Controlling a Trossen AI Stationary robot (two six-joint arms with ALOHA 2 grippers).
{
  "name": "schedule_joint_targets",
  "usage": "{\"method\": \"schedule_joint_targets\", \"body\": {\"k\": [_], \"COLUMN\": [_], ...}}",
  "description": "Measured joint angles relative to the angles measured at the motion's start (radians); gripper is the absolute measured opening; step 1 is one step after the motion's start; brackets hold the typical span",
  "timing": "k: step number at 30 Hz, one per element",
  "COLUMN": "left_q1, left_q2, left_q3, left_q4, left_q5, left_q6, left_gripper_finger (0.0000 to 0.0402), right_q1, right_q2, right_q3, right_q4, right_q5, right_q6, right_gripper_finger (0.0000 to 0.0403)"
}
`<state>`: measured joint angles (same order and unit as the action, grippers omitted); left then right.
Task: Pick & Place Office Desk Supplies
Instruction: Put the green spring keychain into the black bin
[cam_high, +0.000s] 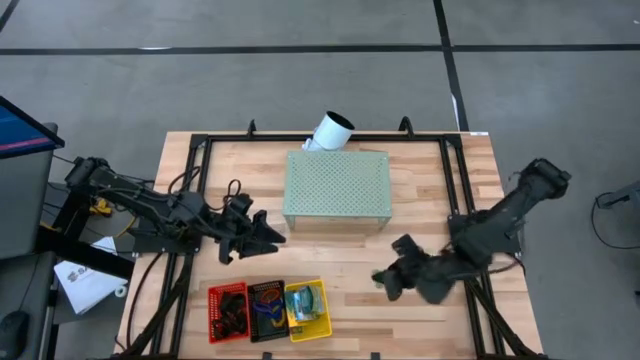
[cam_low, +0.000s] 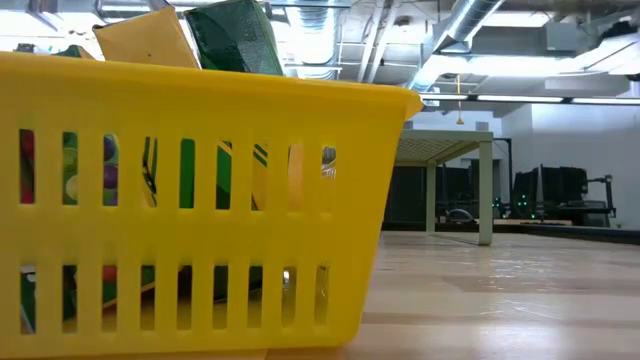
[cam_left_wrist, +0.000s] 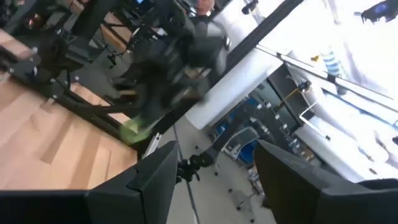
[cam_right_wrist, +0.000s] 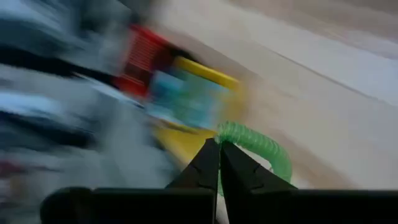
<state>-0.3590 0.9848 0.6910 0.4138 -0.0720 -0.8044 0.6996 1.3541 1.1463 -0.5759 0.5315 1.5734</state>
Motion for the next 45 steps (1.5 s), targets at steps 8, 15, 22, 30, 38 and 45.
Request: {"method": "schedule_joint_targets", "body": {"k": [8, 15, 22, 30, 38, 45], "left_q1": [-0.007, -0.007, 0.004, 0.036, 0.007, -0.011], "left_q2": [0.05, 0.234, 0.388, 0.472, 0.459, 0.46], "left_q3": [0.0, 0.012, 0.185, 0.3, 0.306, 0.305], "left_q4": [0.084, 0.415, 0.485, 0.483, 0.495, 0.495], "left_q5": [-0.01, -0.007, 0.058, 0.184, 0.281, 0.243], "left_q6": [0.066, 0.063, 0.064, 0.066, 0.066, 0.078], "left_gripper_finger": [0.0208, 0.0226, 0.0248, 0.0238, 0.0201, 0.0196], "right_q1": [0.002, -0.087, -0.152, -0.159, -0.131, -0.139], "right_q2": [-0.019, 0.069, 0.213, 0.315, 0.306, 0.306], "right_q3": [0.082, 0.084, 0.143, 0.285, 0.292, 0.292], "right_q4": [0.543, 1.026, 1.193, 1.215, 1.198, 1.19], "right_q5": [0.18, 0.027, -0.103, -0.191, -0.162, -0.165], "right_q6": [-0.357, -0.636, -0.658, -0.702, -0.765, -0.763], "right_gripper_finger": [0.0001, 0.0, 0.0, 0.0, 0.0, 0.0]}}
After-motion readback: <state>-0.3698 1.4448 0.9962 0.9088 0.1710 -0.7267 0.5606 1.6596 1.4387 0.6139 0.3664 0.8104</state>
